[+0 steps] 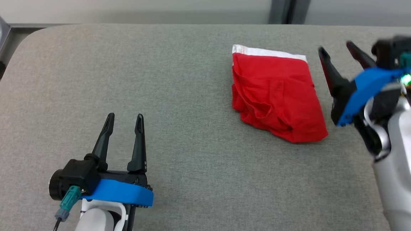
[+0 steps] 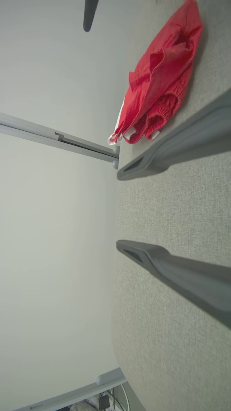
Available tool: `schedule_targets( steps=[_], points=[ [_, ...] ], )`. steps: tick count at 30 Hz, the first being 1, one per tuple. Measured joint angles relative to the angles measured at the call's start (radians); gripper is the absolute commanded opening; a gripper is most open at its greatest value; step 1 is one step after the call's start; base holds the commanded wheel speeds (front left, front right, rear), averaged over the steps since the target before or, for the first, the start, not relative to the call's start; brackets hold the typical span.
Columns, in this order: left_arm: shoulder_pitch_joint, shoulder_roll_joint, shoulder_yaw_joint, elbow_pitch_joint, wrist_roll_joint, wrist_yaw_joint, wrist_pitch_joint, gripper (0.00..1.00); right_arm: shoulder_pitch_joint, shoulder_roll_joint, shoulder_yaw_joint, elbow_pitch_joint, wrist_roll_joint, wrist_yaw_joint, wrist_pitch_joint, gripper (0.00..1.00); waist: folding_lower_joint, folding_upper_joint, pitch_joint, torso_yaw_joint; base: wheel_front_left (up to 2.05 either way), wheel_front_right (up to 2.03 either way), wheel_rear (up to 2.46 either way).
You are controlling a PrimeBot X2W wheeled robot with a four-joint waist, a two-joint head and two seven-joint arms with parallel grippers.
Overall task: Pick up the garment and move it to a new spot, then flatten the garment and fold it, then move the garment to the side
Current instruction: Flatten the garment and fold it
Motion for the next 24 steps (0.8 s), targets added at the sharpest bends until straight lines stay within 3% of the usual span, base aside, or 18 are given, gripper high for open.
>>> schedule_targets(
  steps=[3,4,5,13,17,24],
  points=[
    [0.0,0.0,-0.004,-0.005,0.0,0.0,0.0,1.0,0.064,-0.002,-0.014,0.007,-0.063,0.0,-0.061,1.0,-0.0001,0.0,-0.002,-0.012,0.0,0.0,0.0],
    [0.0,0.0,-0.006,-0.006,0.0,0.0,0.0,1.0,0.074,0.003,-0.014,0.021,-0.081,0.0,-0.081,0.58,0.0,0.0,0.003,-0.013,0.0,0.0,0.0],
    [0.0,0.001,-0.007,-0.007,0.0,0.0,0.0,1.0,0.079,0.008,-0.003,0.043,-0.104,0.0,-0.1,0.0,0.0,0.0,0.009,-0.013,0.0,0.0,0.0],
    [-0.026,0.006,-0.038,0.0,0.001,0.0,0.0,1.0,0.021,0.056,0.077,0.287,-0.181,0.0,-0.214,0.0,0.0,0.0,0.042,0.016,0.0,0.0,0.0],
    [-0.029,0.007,-0.048,0.009,0.0,0.0,0.0,1.0,0.014,0.063,0.253,0.347,-0.01,0.0,-0.214,0.0,0.0,0.0,0.032,0.036,0.0,0.0,0.0],
    [-0.023,0.014,-0.03,0.017,-0.001,0.0,0.0,1.0,0.055,0.065,0.551,0.294,0.225,0.0,-0.166,0.0,0.0,0.0,-0.001,0.023,0.0,0.0,0.0]
  ],
)
